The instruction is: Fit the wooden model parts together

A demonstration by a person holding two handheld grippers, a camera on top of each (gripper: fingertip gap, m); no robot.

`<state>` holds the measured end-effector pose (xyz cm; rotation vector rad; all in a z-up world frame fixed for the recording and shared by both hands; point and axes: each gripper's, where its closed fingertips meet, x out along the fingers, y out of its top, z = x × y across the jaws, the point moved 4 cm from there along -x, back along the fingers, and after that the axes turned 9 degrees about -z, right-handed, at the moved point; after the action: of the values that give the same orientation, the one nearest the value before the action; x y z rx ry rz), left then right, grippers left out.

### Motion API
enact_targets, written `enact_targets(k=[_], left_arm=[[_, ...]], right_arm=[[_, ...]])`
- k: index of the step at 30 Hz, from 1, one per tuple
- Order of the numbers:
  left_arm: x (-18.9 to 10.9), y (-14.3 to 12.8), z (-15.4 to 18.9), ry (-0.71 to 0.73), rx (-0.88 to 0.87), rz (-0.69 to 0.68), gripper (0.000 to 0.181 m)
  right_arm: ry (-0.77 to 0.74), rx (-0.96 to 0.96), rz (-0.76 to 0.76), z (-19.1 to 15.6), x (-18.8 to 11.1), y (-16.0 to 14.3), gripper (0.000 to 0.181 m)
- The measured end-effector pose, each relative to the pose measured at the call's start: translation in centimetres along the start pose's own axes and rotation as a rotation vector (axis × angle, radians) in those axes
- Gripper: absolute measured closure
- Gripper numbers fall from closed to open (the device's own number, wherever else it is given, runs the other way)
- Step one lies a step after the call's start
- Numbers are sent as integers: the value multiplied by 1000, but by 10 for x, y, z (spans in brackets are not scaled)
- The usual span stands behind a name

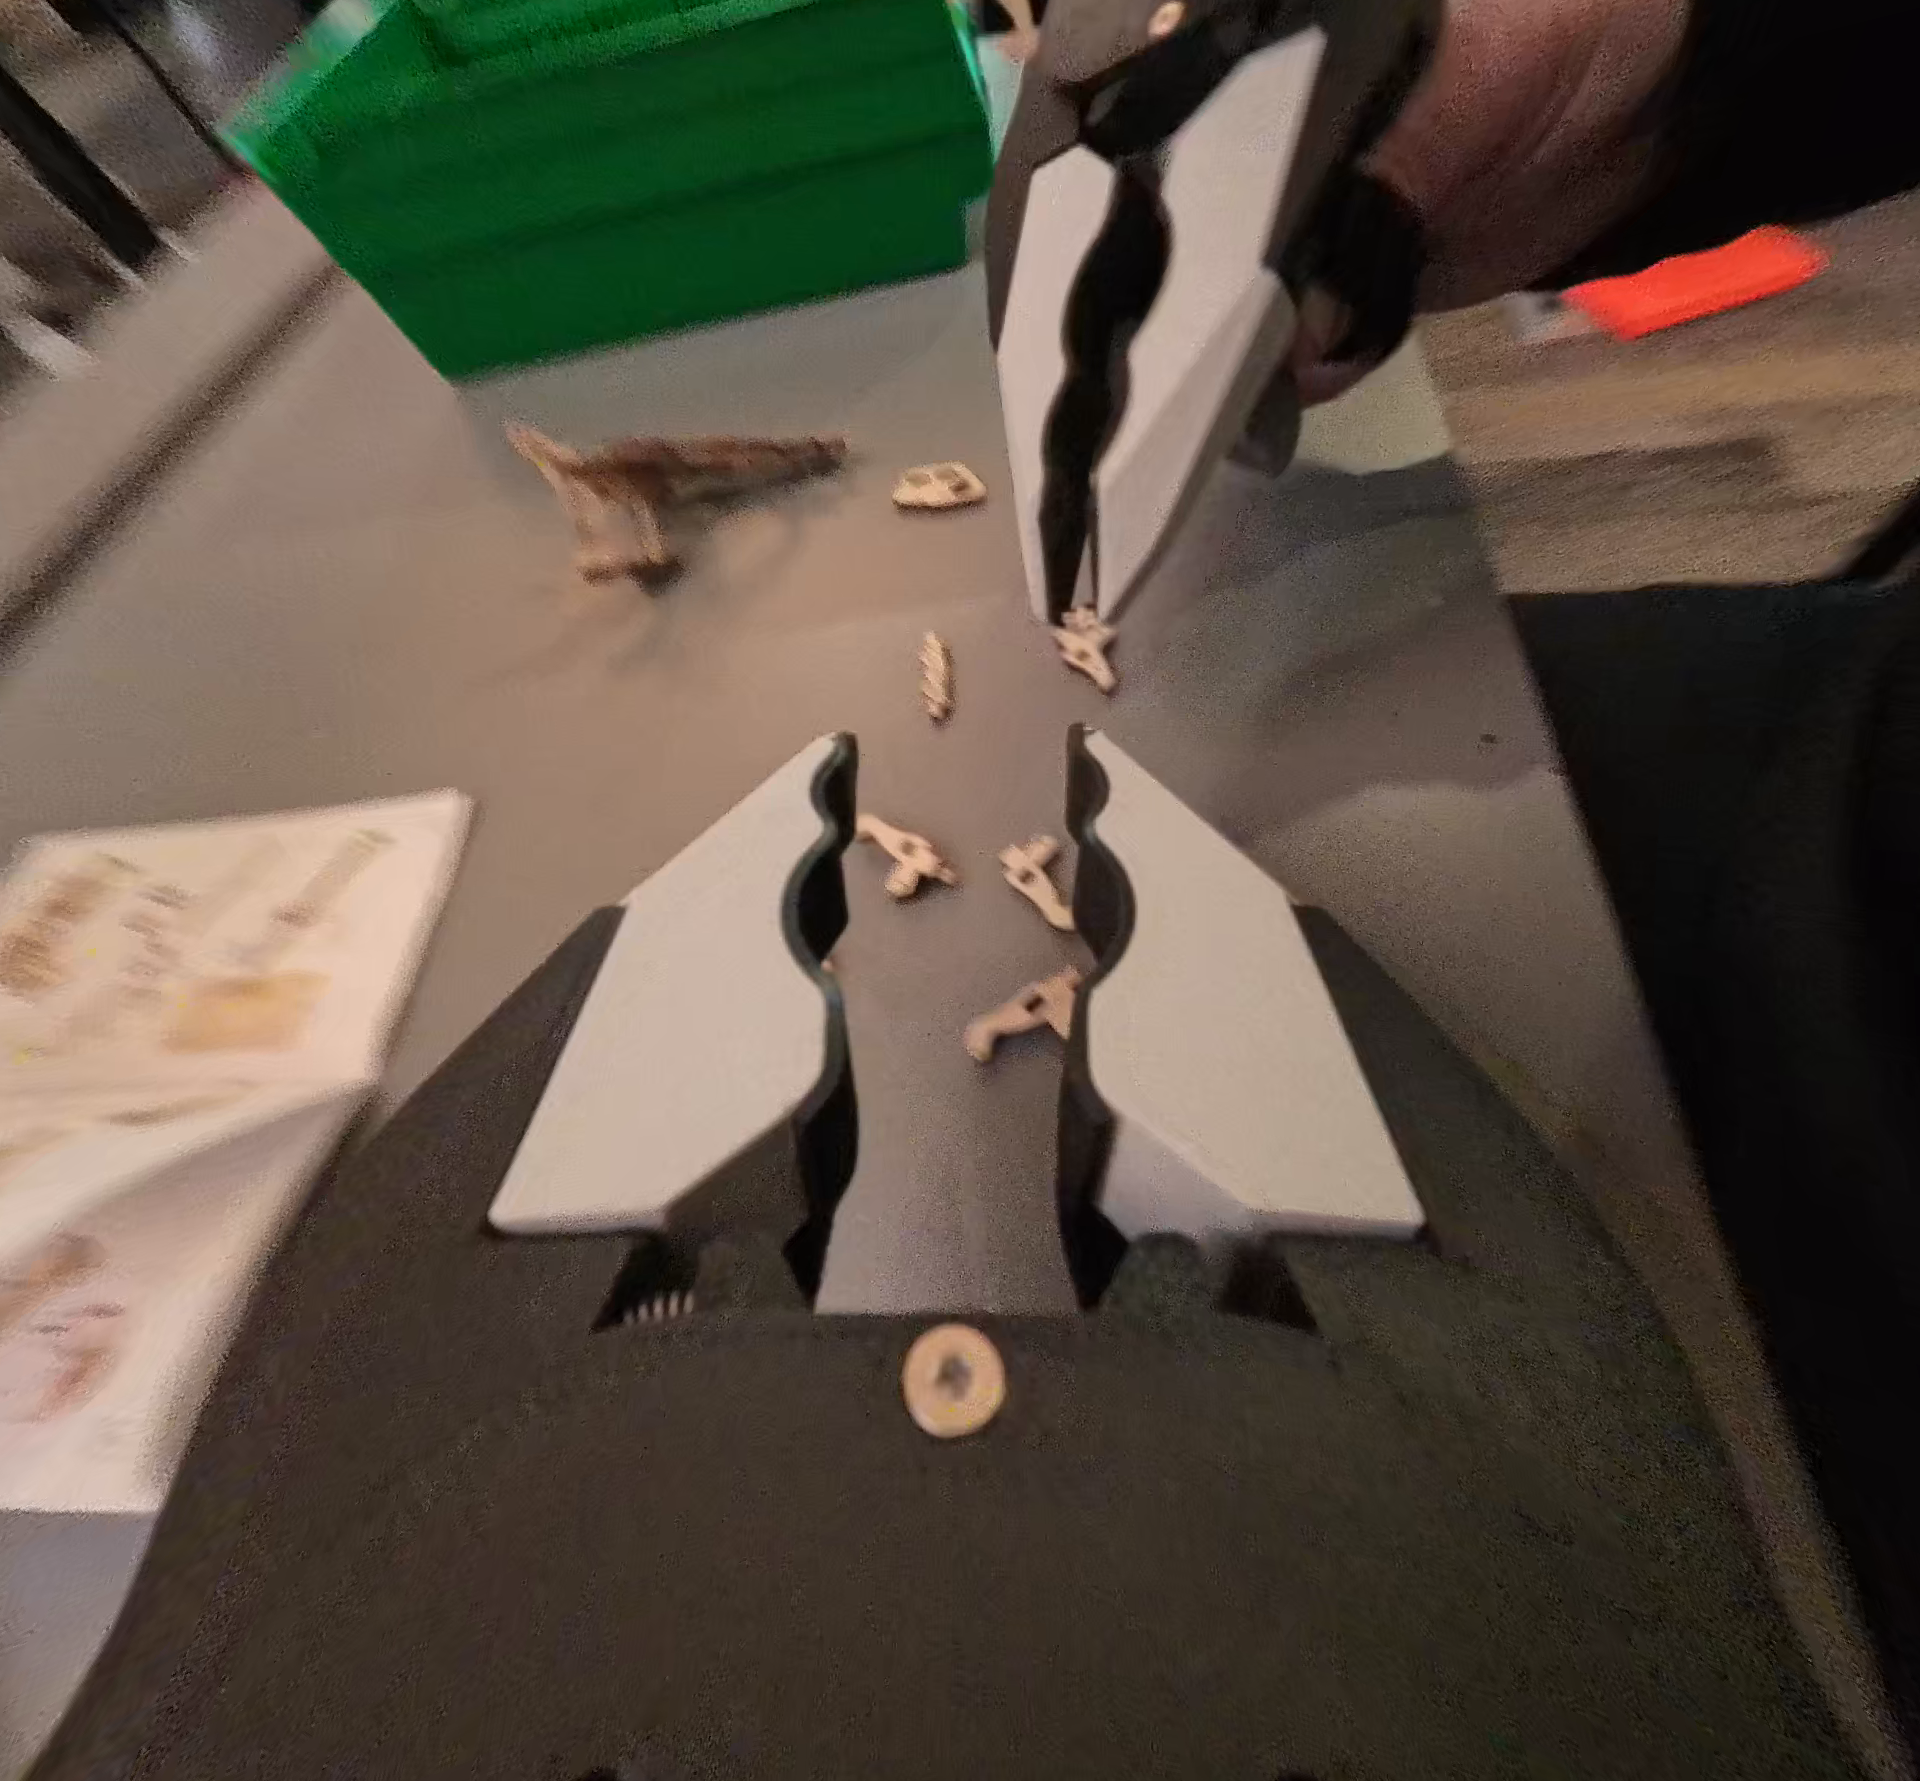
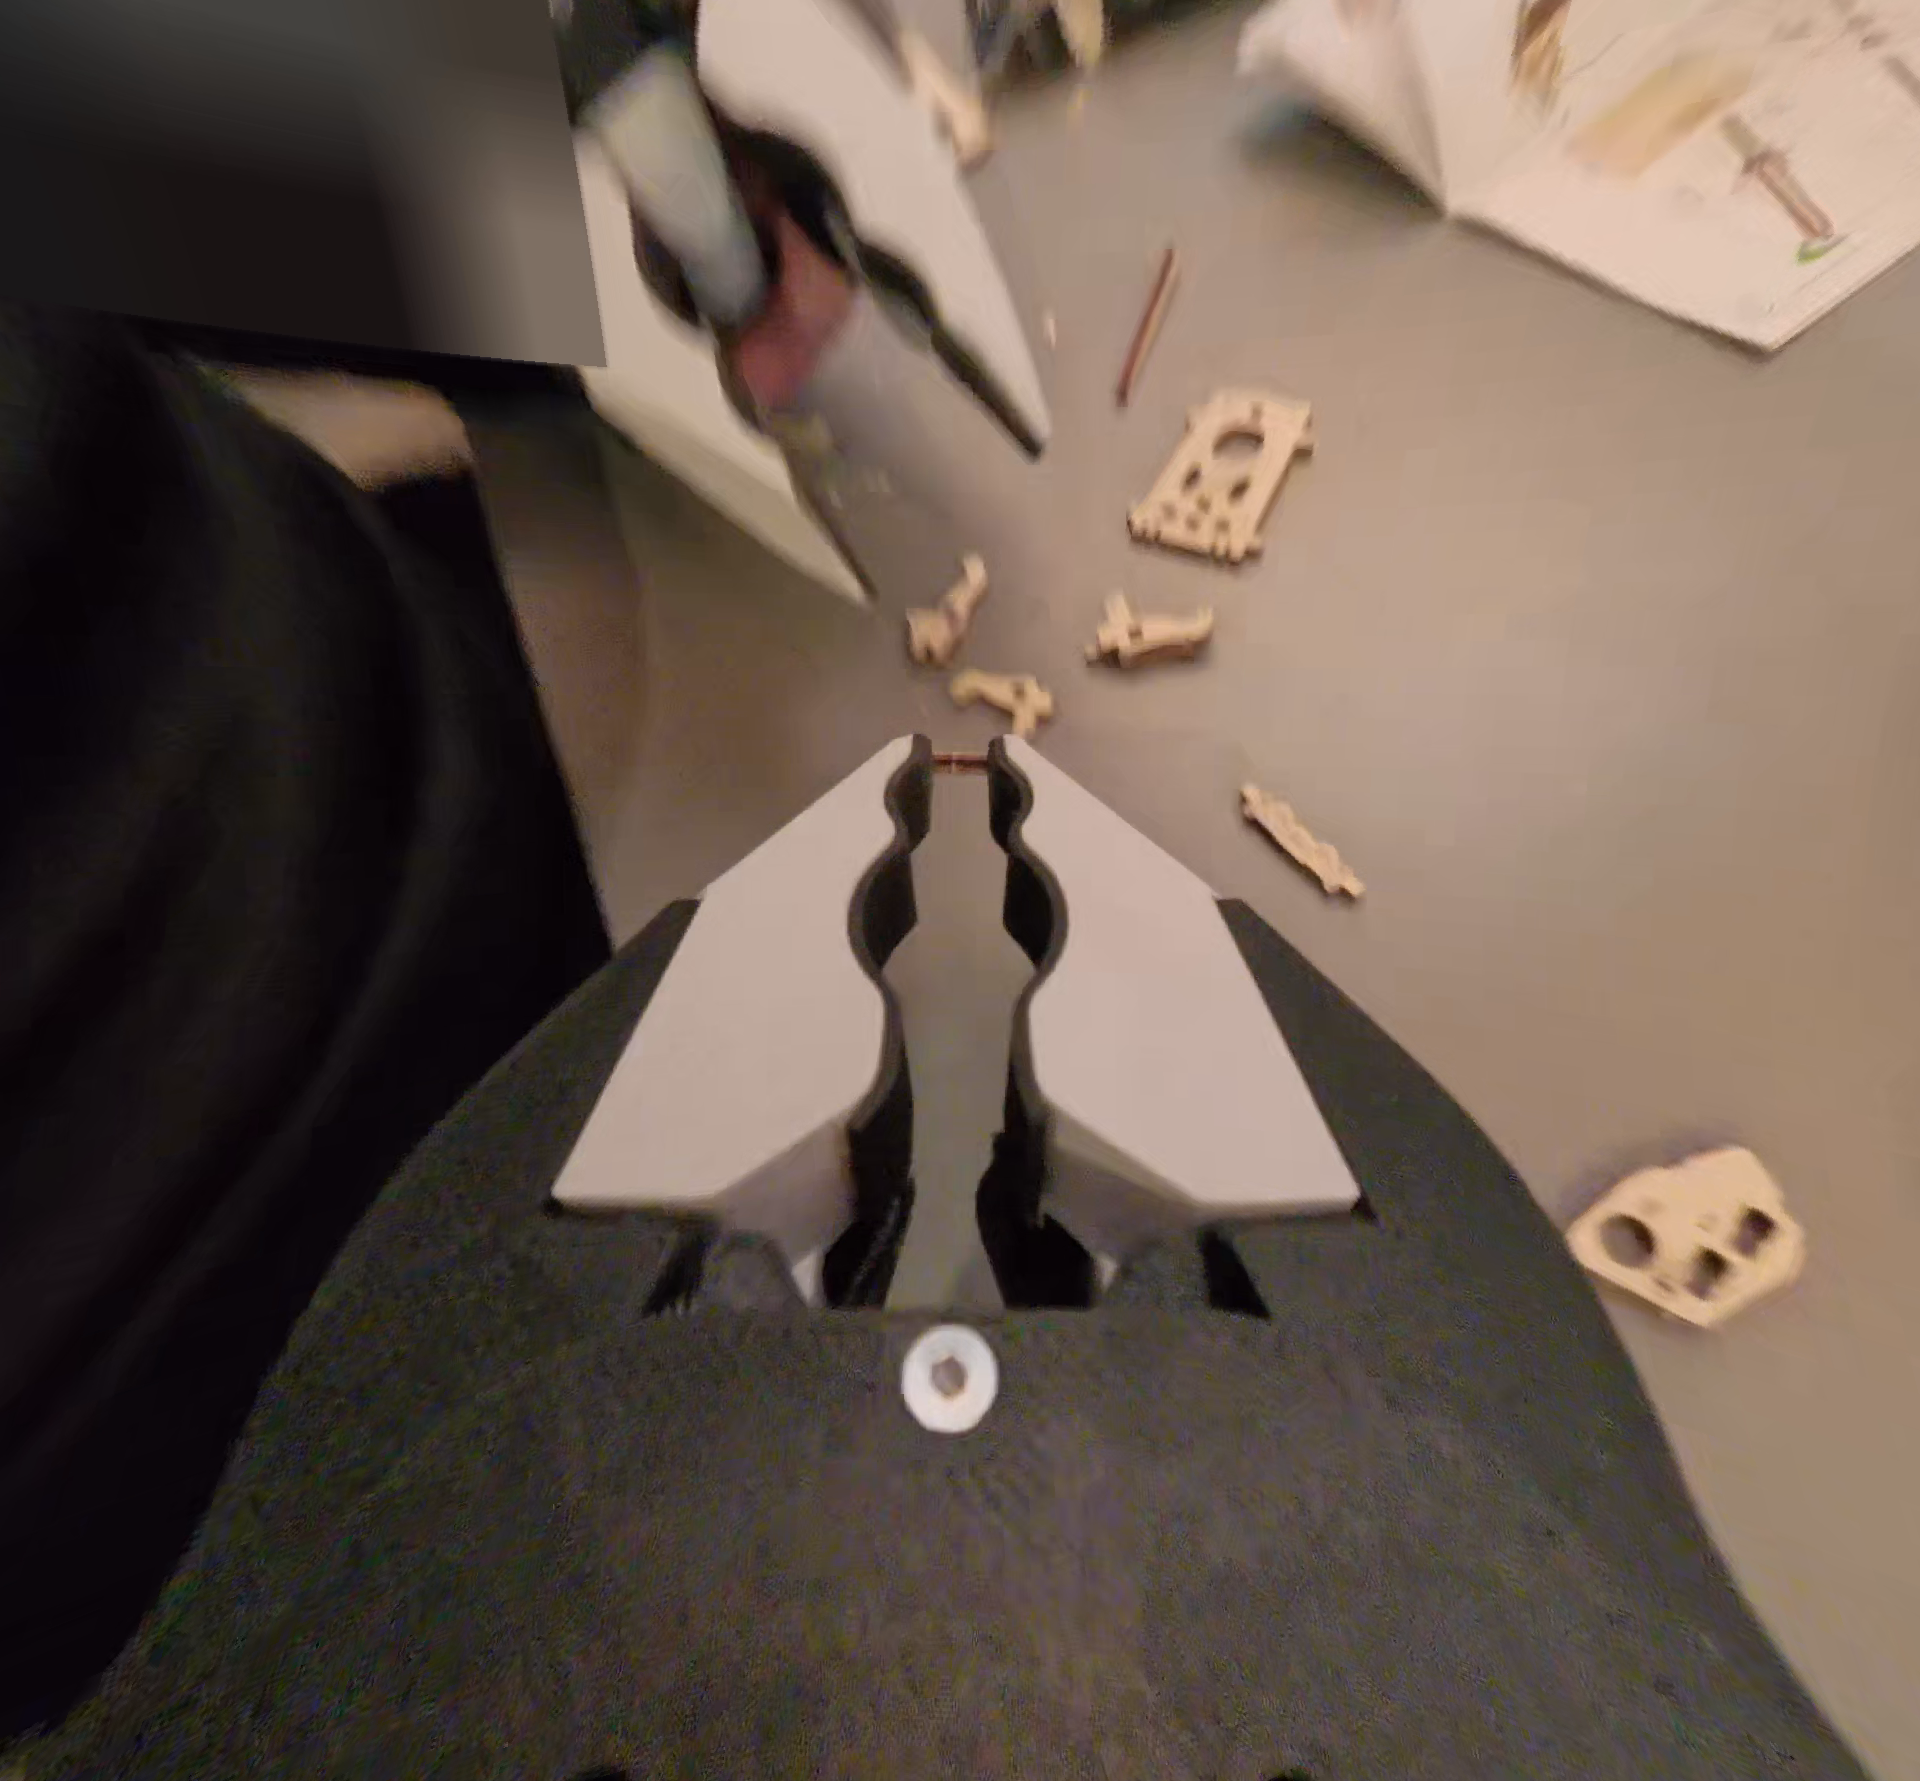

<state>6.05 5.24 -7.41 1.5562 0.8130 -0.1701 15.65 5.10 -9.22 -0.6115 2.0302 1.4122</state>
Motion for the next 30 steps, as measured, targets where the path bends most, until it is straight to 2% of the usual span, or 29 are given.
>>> enact_targets(k=[1, 4, 6, 11, 13, 18, 25, 30], left_arm=[[-1, 9, 1, 59, 78, 28, 145], [-2, 32, 8, 175, 215, 107, 153], [-3, 44, 8, 260, 258, 143, 164], [-7, 59, 2, 400, 303, 182, 170], [-11, 62, 4, 446, 340, 201, 175], [-12, 65, 6, 447, 375, 202, 179], [-12, 65, 7, 453, 420, 212, 171], [-12, 66, 7, 471, 425, 204, 180]], right_arm=[[65, 72, 90, 1, -7, 8, 173], [243, 249, 346, 6, -29, 31, 173], [308, 287, 423, 5, -35, 38, 172], [440, 374, 563, 3, -42, 50, 173], [461, 397, 593, 4, -44, 51, 173], [465, 406, 608, 2, -46, 54, 173], [506, 442, 641, 2, -46, 55, 173], [545, 451, 652, -2, -45, 58, 173]])
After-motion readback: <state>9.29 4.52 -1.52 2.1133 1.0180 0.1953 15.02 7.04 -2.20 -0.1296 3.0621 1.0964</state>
